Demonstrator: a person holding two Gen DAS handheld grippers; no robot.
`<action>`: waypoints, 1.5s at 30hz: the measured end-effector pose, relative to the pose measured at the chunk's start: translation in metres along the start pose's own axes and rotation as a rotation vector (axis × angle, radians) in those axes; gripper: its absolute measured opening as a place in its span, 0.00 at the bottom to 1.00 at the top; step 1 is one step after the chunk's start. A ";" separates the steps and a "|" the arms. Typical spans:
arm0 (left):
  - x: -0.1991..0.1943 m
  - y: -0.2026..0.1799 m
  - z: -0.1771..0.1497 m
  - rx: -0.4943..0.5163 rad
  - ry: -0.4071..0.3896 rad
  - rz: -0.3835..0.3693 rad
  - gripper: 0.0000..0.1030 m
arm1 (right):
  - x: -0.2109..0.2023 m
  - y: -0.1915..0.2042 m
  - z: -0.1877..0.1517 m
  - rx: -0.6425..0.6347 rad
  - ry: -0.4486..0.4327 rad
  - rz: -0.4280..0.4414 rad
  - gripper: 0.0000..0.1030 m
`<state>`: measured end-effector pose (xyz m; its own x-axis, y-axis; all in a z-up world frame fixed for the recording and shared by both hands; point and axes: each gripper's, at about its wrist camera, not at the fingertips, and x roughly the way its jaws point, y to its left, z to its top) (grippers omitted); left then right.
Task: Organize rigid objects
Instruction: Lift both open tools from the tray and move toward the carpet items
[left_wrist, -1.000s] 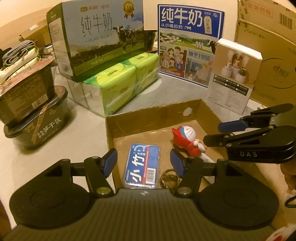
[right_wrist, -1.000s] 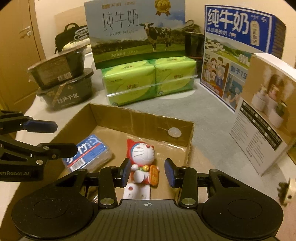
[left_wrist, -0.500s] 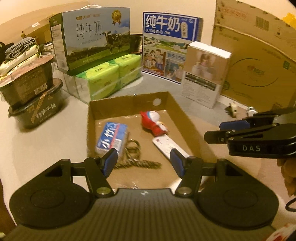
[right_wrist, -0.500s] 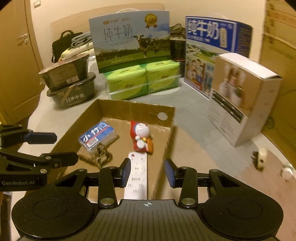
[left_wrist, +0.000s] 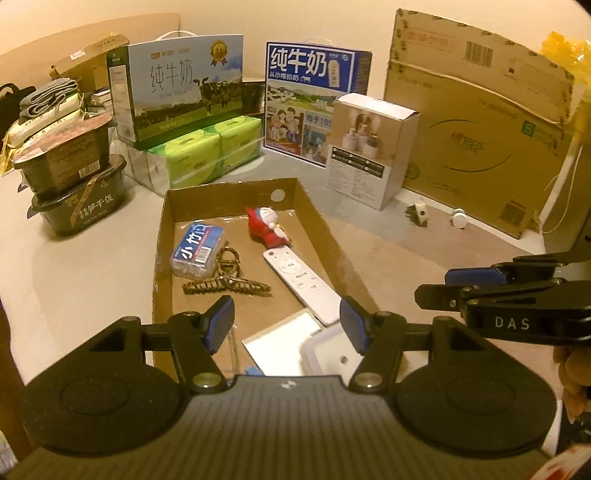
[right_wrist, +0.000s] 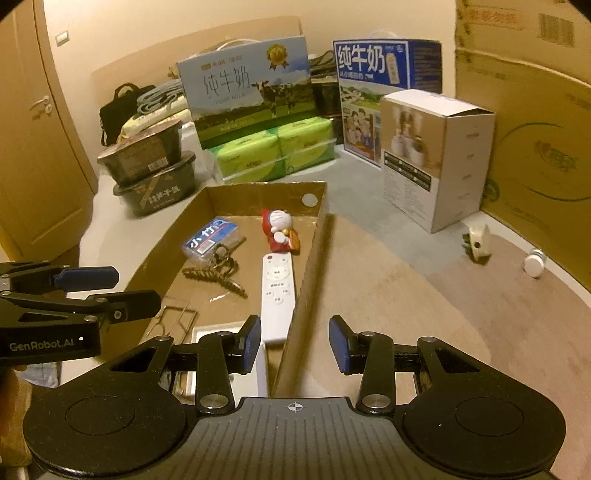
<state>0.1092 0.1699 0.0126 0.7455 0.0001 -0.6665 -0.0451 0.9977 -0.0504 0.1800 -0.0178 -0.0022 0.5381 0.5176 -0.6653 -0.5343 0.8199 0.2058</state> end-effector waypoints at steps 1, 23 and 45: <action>-0.005 -0.003 -0.002 -0.005 -0.003 -0.002 0.58 | -0.006 0.001 -0.003 -0.002 -0.004 -0.004 0.40; -0.034 -0.088 -0.048 -0.017 -0.005 -0.036 0.78 | -0.102 -0.055 -0.075 0.052 -0.058 -0.184 0.66; 0.013 -0.177 -0.022 0.057 -0.043 -0.086 0.93 | -0.130 -0.146 -0.091 0.200 -0.084 -0.329 0.79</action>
<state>0.1118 -0.0084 -0.0034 0.7726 -0.0838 -0.6293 0.0568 0.9964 -0.0630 0.1290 -0.2270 -0.0112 0.7156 0.2307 -0.6594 -0.1915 0.9725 0.1325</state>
